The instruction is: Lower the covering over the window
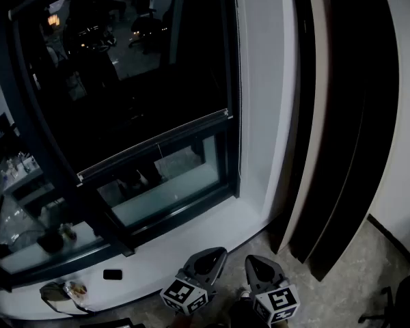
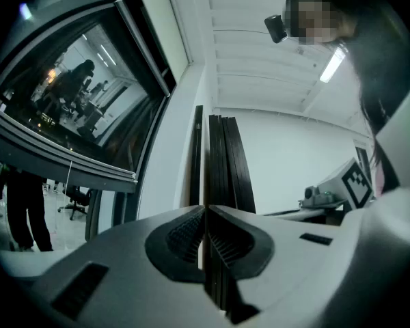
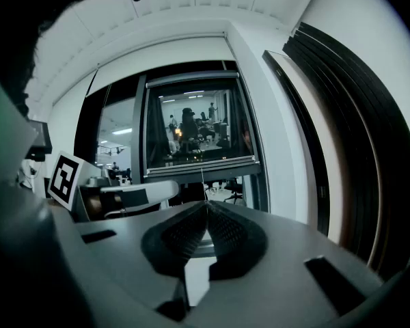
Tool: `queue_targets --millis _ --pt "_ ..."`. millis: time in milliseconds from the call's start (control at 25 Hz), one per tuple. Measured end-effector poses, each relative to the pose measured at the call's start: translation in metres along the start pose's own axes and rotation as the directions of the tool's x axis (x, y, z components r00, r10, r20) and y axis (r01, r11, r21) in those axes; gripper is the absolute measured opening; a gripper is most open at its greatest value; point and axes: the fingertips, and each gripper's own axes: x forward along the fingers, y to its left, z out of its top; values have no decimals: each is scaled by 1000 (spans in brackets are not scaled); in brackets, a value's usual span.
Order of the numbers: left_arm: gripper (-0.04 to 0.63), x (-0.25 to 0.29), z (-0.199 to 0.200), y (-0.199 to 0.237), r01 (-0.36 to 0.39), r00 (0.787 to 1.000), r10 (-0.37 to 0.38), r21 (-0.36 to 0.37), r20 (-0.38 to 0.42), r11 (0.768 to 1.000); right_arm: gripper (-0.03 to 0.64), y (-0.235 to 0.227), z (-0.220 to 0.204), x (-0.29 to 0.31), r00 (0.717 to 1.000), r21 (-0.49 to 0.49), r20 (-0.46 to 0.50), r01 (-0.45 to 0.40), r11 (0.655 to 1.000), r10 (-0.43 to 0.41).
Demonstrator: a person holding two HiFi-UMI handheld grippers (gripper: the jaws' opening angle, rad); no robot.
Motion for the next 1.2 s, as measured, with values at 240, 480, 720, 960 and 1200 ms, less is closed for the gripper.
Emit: queue_targets --millis 240,480,720,960,1200 --pt "2 71 2 37 -23 1000 23 -4 18 1000 9 -68 17 46 1000 -3 8 -24 1000 24" --pt "2 134 13 70 -68 997 68 5 33 998 9 -127 41 97 997 -1 30 -70 998 70" --pt "6 170 15 91 -110 993 109 25 38 994 11 -157 45 133 991 2 22 -131 991 131" --pt "8 190 5 111 -133 991 133 27 3 991 11 -177 42 159 989 23 12 -149 989 149" --pt "8 221 4 152 -123 992 124 40 -13 992 11 -190 38 195 985 29 15 -172 985 171"
